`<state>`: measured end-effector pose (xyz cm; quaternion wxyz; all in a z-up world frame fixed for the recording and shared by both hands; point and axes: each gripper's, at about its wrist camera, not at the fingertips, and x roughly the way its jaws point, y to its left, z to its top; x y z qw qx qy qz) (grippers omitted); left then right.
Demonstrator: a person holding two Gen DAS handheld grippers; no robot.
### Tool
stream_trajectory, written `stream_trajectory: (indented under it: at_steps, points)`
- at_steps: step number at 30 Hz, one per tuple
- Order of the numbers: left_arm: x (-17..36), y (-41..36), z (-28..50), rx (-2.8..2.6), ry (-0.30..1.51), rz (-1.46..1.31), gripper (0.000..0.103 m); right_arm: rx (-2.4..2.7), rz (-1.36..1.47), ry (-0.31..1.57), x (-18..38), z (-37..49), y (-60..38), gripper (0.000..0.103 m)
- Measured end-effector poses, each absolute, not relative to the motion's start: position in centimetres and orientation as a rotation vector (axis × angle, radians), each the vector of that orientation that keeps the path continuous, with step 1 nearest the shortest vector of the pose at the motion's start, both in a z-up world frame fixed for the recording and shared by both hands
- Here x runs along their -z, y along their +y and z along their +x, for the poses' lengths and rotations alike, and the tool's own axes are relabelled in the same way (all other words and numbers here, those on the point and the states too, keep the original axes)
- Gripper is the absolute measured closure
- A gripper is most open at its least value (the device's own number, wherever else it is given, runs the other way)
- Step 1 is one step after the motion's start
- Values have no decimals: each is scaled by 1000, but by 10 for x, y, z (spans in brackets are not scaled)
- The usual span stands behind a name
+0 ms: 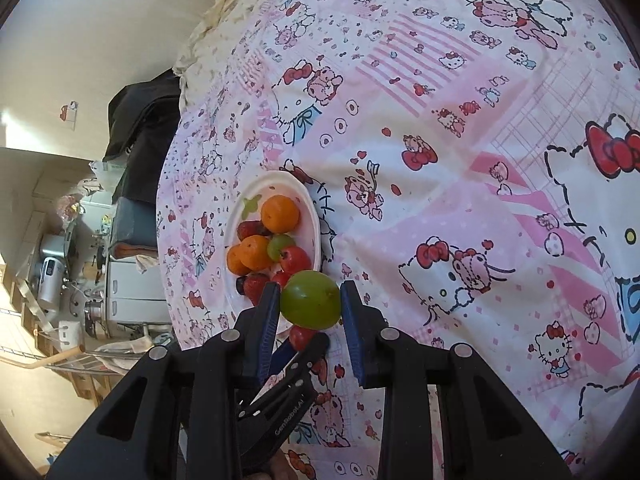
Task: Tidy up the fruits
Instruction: 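Grasp the last red cherry tomato with the left tool while the right tool holds the grape, then place the tomato on the plate with the left tool while the right tool places the green grape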
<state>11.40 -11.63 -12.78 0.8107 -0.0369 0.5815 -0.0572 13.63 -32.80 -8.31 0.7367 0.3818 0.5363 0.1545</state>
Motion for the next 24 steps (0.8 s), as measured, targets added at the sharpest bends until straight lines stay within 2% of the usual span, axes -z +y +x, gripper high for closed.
stream_trajectory:
  at_steps: [10, 24]
  points:
    - [102, -85, 96, 54, 1229, -77, 77, -355, 825, 1169, 77, 134, -324, 71]
    - [22, -13, 93, -52, 1048, -55, 77, -362, 700, 1067, 44, 129, -313, 71]
